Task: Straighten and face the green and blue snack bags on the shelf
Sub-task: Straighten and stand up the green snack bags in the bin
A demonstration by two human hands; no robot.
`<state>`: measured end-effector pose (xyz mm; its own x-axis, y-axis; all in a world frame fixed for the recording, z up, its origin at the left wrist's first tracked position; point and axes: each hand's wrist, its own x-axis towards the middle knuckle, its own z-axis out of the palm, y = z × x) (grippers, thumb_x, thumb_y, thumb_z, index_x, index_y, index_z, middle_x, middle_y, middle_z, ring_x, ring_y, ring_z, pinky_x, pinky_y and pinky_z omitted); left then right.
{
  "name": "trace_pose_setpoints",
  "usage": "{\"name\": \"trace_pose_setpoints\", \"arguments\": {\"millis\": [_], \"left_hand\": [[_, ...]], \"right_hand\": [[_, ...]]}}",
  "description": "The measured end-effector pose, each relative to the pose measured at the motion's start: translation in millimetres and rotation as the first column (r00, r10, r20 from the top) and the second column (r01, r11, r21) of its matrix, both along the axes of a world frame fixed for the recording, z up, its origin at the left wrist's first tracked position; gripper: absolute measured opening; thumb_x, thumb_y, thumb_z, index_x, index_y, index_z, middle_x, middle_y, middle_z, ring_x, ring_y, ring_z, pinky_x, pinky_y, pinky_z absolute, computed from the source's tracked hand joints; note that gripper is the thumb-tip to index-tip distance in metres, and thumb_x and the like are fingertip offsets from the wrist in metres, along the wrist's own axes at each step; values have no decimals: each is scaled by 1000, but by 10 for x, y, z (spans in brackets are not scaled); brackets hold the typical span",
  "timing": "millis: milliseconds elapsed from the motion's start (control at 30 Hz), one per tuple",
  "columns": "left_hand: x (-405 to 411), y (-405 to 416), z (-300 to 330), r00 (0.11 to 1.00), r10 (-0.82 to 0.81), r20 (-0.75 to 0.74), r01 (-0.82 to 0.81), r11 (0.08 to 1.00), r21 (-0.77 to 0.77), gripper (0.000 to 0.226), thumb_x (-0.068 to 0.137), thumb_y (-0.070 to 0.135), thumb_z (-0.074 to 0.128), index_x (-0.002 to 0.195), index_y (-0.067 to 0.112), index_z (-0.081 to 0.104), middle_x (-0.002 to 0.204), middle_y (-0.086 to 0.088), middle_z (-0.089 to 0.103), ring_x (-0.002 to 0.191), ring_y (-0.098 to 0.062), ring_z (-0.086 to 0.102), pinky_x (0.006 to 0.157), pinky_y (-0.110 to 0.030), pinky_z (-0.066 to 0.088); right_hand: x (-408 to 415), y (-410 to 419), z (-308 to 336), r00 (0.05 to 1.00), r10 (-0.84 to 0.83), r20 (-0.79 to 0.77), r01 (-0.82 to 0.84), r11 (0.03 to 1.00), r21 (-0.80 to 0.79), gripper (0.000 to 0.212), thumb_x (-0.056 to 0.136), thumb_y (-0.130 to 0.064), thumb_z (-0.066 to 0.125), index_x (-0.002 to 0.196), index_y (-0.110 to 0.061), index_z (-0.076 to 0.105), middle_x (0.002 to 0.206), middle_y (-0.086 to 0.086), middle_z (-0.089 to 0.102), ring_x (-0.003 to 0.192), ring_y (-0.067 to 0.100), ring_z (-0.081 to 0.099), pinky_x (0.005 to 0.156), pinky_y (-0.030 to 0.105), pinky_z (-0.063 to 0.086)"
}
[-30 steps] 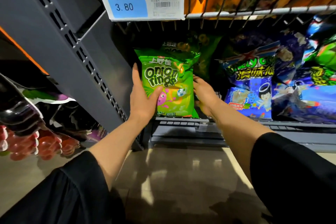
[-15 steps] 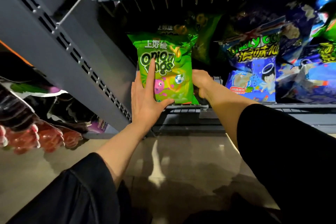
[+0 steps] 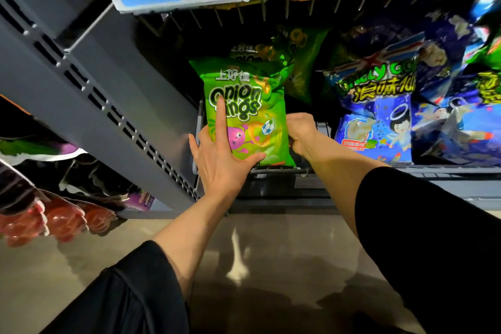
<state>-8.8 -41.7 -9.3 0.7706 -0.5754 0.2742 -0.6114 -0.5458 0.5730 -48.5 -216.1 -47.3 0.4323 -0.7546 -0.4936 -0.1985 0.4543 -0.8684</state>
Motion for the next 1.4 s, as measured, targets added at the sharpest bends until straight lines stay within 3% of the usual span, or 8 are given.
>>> {"name": "trace_pose_setpoints", "arguments": {"millis": [133,300,500,767,900,1033,1233,1400], "left_hand": [[2,3,-21,1000,-11,11,11,1000,13,130,60,50,84,145,51,-14,106,-5,49,112,-21,46,119,-44,-3],[45,34,-29,999,-19,46,15,997,76,125,67,45,82,147,47,-15,98,-7,52,108,-24,51,118,-39,-10],[76,15,-54,999,33,34,-38,989,145,111,67,48,81,152,21,15,155,-13,25,148,-25,11,122,-39,-3],[79,-56,-92,956,-218,197,168,955,243,82,91,50,52,153,33,1,163,-5,-5,150,-24,-5,118,-54,-5],[105,-56,-110,956,-213,199,149,943,296,82,92,43,55,153,31,2,162,-6,-6,150,-25,-3,117,-53,-7],[32,-72,-75,937,-207,282,137,958,250,82,90,39,59,154,27,10,162,-8,4,150,-27,2,118,-52,-3],[-174,-275,-120,907,-284,312,206,943,261,76,91,33,59,153,15,19,162,-8,2,149,-28,1,118,-51,-2],[-142,-312,-161,899,-312,308,187,908,374,85,92,39,55,154,20,-1,157,0,-22,149,-24,-7,117,-54,-4]], "right_hand": [[-45,-111,62,992,-55,114,52,998,29,34,78,18,53,57,-7,46,36,0,48,34,13,43,35,15,33],[17,-246,173,951,-226,210,201,971,132,21,86,15,49,102,4,53,74,14,63,57,18,63,42,24,51],[-39,-146,67,999,35,9,-35,998,49,23,91,-4,58,73,-14,47,69,7,59,58,18,53,56,31,49],[44,-106,124,998,52,35,-42,971,-237,17,93,-24,55,106,-17,64,102,5,66,96,21,60,91,38,49],[77,-82,139,989,146,-26,-149,967,-205,25,95,-22,48,116,-15,59,104,3,59,95,19,55,88,33,46],[14,-181,95,1000,-7,26,11,991,-136,18,97,-26,44,84,-19,52,91,5,54,83,20,51,78,34,42],[-218,-407,118,992,-101,76,114,975,-189,35,98,-7,38,131,-1,46,119,11,55,98,22,50,78,27,39],[-235,-384,88,999,-18,30,23,983,-180,34,96,-2,38,128,-3,49,108,6,52,89,20,48,64,21,37]]}}
